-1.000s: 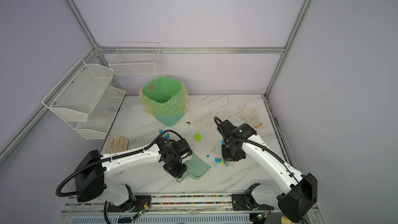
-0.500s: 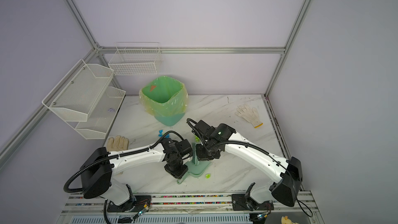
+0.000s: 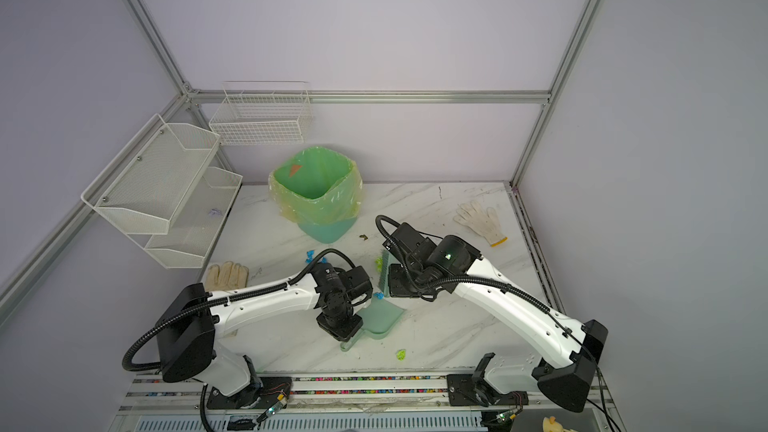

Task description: Sweep away the paper scraps from the table

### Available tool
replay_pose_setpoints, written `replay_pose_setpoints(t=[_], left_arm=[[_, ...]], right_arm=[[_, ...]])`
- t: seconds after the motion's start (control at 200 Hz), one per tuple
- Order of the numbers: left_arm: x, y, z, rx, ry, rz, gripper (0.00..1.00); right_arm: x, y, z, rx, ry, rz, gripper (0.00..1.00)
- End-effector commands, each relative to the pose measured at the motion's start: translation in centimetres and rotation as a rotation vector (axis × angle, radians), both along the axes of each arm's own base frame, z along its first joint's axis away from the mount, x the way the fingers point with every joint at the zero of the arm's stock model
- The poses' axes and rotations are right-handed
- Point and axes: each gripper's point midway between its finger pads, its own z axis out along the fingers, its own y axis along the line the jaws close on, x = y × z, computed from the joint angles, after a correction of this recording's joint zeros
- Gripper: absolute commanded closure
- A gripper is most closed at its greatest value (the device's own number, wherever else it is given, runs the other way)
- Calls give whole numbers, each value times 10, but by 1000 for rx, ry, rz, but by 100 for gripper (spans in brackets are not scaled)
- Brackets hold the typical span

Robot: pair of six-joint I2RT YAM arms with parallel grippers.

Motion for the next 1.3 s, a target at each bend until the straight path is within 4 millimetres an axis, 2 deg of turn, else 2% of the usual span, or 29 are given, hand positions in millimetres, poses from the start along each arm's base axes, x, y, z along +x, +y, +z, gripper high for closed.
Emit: replay_pose_setpoints(t=[0.0, 0.09, 0.185, 0.2, 0.305, 0.485, 0.69, 0.8, 0.995, 1.035, 1.165, 1.29], left_arm=[[12, -9, 22, -34, -62, -11, 100], [12, -8, 20, -23, -61, -14, 100], [15, -6, 19, -11, -72, -14, 100], [15, -6, 19, -9, -74, -15, 100], [17, -6, 20, -5, -74, -14, 100], [21, -6, 20, -4, -74, -9, 100], [27, -8, 19, -5, -64, -9, 100], [30, -10, 19, -5, -62, -7, 100], [33, -8, 18, 0, -57, 0, 100], [34, -8, 17, 1, -56, 1, 100], [34, -7, 15, 8, -54, 6, 100], [35, -6, 15, 13, -58, 6, 100]], right_arm=[[21, -32, -8, -132, -55, -88, 100], [34, -42, -12, -189, -82, -104, 100], [45, -42, -13, -219, -116, -84, 100], [47, -40, -20, -240, -102, -75, 100], [53, -33, -34, -270, -82, -45, 100], [51, -21, -55, -255, -29, -14, 100], [33, -1, -67, -144, 33, 60, 100], [25, 22, -61, -10, 39, 117, 100], [8, 49, -46, 148, 65, 213, 100], [3, 49, -36, 186, 55, 220, 100], [-5, 42, -27, 202, 60, 211, 100], [0, 19, -18, 146, 16, 100, 100]])
